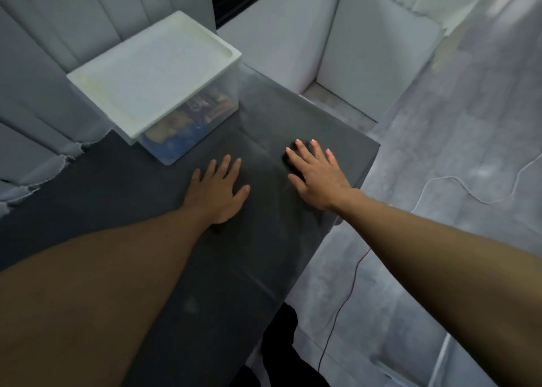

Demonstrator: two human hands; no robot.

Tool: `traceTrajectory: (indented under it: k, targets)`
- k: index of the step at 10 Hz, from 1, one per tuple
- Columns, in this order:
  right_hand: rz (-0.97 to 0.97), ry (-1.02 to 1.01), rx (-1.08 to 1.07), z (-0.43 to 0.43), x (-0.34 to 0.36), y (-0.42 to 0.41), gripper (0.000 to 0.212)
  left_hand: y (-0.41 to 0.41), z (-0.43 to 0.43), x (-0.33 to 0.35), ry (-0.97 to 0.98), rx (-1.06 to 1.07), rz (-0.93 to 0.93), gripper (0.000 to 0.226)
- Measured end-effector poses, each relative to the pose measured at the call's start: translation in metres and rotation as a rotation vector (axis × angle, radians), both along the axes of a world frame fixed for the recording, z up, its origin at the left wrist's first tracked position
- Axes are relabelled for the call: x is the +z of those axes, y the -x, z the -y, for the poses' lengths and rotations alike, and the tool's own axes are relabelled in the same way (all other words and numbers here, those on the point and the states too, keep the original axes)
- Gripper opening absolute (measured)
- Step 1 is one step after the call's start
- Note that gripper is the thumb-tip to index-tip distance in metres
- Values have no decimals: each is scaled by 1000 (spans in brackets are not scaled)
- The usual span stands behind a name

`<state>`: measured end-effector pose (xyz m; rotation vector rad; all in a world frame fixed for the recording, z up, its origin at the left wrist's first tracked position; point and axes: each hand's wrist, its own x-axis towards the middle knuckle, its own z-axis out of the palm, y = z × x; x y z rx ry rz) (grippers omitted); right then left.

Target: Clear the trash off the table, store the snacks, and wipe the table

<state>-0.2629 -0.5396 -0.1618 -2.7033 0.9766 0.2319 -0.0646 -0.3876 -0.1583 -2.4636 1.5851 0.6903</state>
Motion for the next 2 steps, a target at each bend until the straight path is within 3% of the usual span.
traceTrajectory:
  k: [2]
  targets:
    - [43, -26, -112, -22, 61, 0, 68, -3, -13, 59, 145, -29, 59, 70]
